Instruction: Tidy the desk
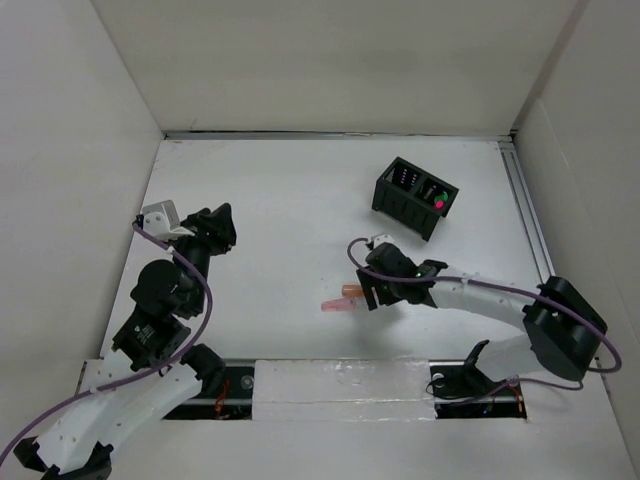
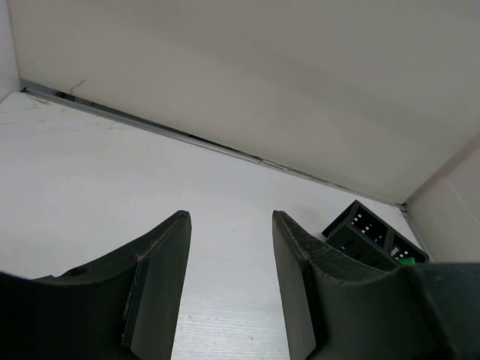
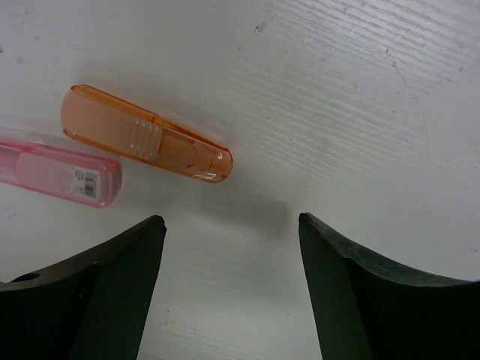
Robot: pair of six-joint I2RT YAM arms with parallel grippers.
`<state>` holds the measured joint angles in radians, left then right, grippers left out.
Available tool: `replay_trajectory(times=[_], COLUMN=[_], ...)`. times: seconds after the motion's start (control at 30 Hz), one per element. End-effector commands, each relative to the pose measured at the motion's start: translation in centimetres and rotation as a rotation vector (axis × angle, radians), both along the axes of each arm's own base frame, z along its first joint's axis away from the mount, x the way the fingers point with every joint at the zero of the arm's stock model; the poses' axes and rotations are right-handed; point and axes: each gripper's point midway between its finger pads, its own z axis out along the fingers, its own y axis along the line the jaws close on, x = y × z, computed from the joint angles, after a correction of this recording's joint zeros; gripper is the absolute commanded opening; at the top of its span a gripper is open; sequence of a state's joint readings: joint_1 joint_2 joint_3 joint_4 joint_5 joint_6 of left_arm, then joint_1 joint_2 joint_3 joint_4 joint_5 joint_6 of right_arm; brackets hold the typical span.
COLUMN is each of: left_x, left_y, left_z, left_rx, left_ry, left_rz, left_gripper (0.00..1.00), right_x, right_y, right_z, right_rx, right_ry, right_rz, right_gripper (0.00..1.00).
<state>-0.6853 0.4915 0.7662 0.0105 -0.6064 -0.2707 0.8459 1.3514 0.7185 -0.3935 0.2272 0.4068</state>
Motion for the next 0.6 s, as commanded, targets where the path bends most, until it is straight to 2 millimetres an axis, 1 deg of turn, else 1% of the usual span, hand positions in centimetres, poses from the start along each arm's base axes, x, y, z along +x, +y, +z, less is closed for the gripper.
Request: replay_trajectory(times=[0.0,0.1,0.13,0.2,0.23,0.3,0.37,0.4,0.43,0.57], left_x=[-0.2,-0.3,-0.3,-0.2,-0.2,-0.3,-0.4,-0.3,-0.3,-0.4], left_y=[0.5,0.5,0.5,0.5,0.4,0.5,0.5,0.3,0.3,0.4], left_z=[2.0,2.2,2.1,2.0,2.0,2.1,2.3,2.2,2.2,2.3], left_rx=[-0.027,-0.033,-0.030,-0.025,-0.024,-0.028,-0.031,-0.029,-0.031,-0.029], left_ry=[-0.042,-0.050,-0.050,-0.045,-0.043,-0.048,-0.053,-0.053,-0.053,-0.053], left_rz=[0.017,0.010,0.010,0.012,0.011,0.010,0.006,-0.002,-0.002,-0.002], left_gripper=[0.43,0.43,0.43,0.43,0.43,0.43,0.43,0.43,0.43,0.43], right_x=[1.5,2.7,2.9,3.6,3.9,4.7,5.2,5.7,5.8,5.9], right_y=[1.4,2.4,2.6,4.0,4.3,5.3,5.7,6.3,6.3,7.0], right_z=[0.3,0.4,0.0,0.3,-0.2,-0.1,-0.7,-0.5,-0.5,-0.8], right_rx=[-0.016,-0.018,-0.027,0.001,-0.011,-0.002,-0.020,-0.015,-0.017,-0.002], right_ry=[-0.028,-0.064,-0.063,-0.072,-0.064,-0.080,-0.081,-0.091,-0.092,-0.089], right_rz=[0.026,0.061,0.075,0.097,0.112,0.125,0.145,0.153,0.155,0.171], right_gripper=[0.77,0.76,0.76,0.76,0.76,0.76,0.75,0.74,0.74,0.67])
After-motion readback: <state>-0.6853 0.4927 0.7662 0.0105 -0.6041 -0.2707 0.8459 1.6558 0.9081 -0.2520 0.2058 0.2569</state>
